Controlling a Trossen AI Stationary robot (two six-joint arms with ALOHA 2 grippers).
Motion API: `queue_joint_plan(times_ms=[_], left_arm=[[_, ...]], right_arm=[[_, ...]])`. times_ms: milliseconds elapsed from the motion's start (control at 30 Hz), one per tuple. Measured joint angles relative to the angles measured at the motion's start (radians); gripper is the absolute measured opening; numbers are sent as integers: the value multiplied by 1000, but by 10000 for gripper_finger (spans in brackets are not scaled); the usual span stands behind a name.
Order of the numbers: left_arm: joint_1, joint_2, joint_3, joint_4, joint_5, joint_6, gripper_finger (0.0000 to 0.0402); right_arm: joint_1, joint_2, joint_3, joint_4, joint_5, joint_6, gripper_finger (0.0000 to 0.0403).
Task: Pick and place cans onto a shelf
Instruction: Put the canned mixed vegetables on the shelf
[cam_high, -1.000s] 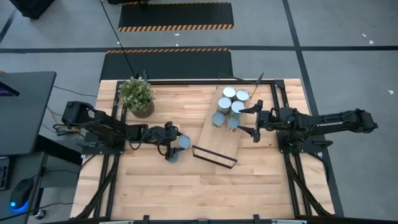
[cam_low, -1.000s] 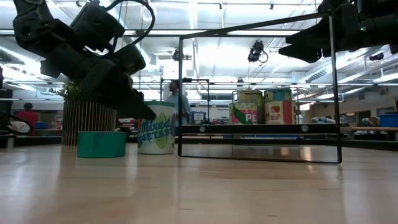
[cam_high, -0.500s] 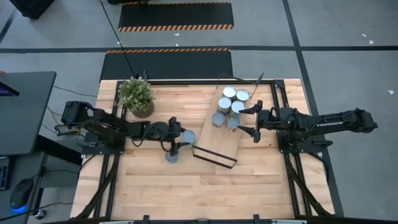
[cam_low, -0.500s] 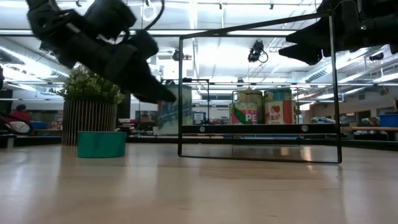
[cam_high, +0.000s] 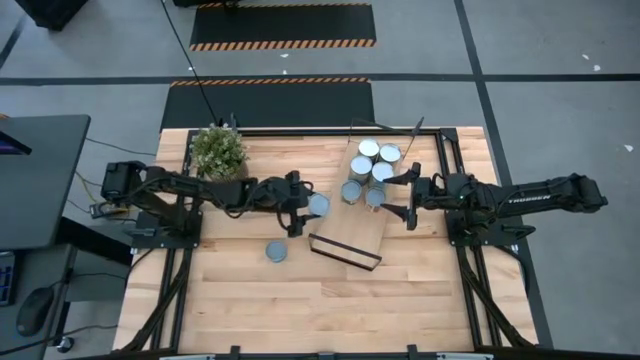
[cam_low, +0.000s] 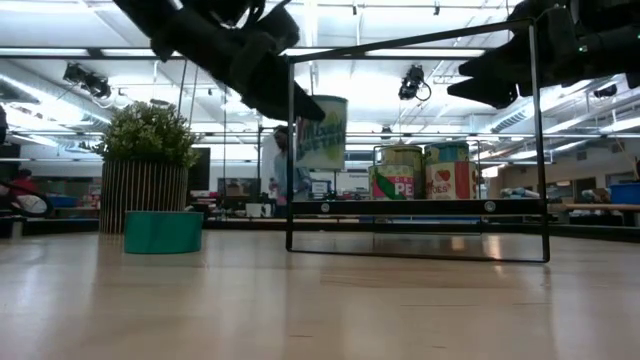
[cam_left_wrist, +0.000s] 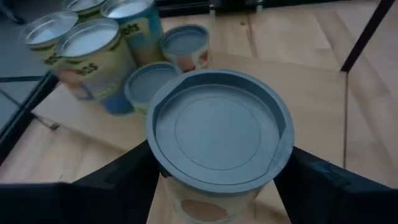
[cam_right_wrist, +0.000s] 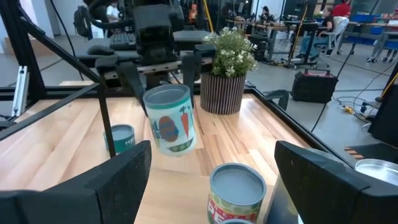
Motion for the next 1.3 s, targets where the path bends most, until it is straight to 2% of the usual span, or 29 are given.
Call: queue_joint_plan(times_ms=[200, 367, 467, 900, 1300], left_arm=[[11, 112, 46, 22, 44, 7, 281], [18, 226, 77, 152, 100, 6, 281], [18, 265, 107, 176, 122, 7, 281], [0, 275, 138, 193, 149, -34, 283], [-11, 275, 138, 206, 152, -27, 369]], right_arm=[[13, 15, 0, 22, 0, 4, 348], [13, 50, 0, 48, 0, -5, 348], [13, 68, 0, 59, 1, -15, 348], [14, 102, 0, 92, 0, -9, 348], [14, 142, 0, 101, 0, -23, 348]])
